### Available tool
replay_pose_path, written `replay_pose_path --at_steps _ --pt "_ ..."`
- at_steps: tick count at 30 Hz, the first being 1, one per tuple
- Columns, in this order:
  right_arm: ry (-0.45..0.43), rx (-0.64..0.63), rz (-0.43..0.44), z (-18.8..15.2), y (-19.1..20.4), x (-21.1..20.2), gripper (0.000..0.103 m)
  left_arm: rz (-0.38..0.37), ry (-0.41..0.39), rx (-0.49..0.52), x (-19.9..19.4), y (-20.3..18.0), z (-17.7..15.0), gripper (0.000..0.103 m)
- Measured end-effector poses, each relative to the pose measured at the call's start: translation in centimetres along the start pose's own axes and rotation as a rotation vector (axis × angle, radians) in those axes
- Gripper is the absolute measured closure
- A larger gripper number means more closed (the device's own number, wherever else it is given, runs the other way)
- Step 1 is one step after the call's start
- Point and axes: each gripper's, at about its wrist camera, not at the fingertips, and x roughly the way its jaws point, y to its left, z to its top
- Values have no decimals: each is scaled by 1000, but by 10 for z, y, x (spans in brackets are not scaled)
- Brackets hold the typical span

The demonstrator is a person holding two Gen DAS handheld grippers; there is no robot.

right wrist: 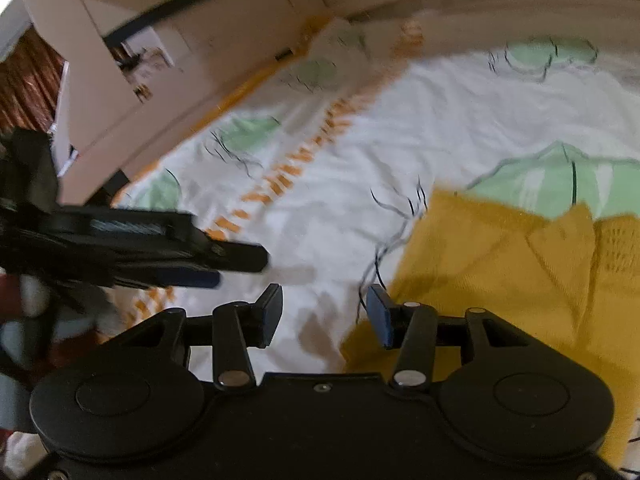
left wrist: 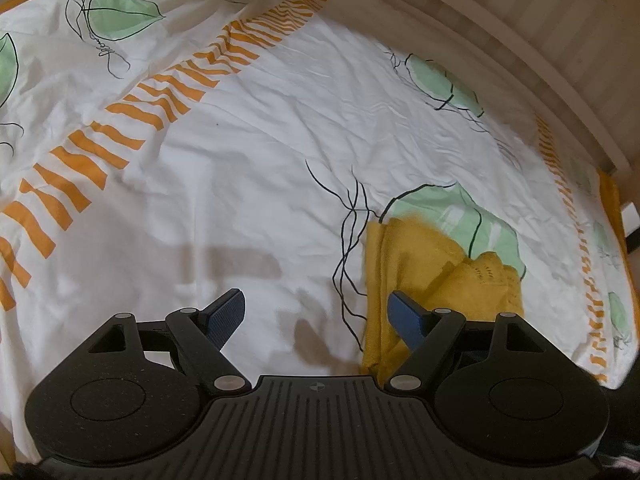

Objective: Fold small clothes
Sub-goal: 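Release the sweater with the right tool and smooth the folded bundle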

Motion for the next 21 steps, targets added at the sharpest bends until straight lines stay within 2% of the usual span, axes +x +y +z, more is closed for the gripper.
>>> replay_pose_path --at_steps 4,8,14,21 --pt "-47 30 -13 3 -7 -23 47 -3 3 8 1 -2 -1 25" --pt "-68 38 -114 -3 -25 -45 47 -30 12 33 2 -11 -6 25" --pt "-41 34 -259 -17 -56 -57 47 -80 43 117 7 -37 -28 25" --pt "-5 -35 -334 -27 -73 -54 47 -149 70 175 8 -46 -64 25"
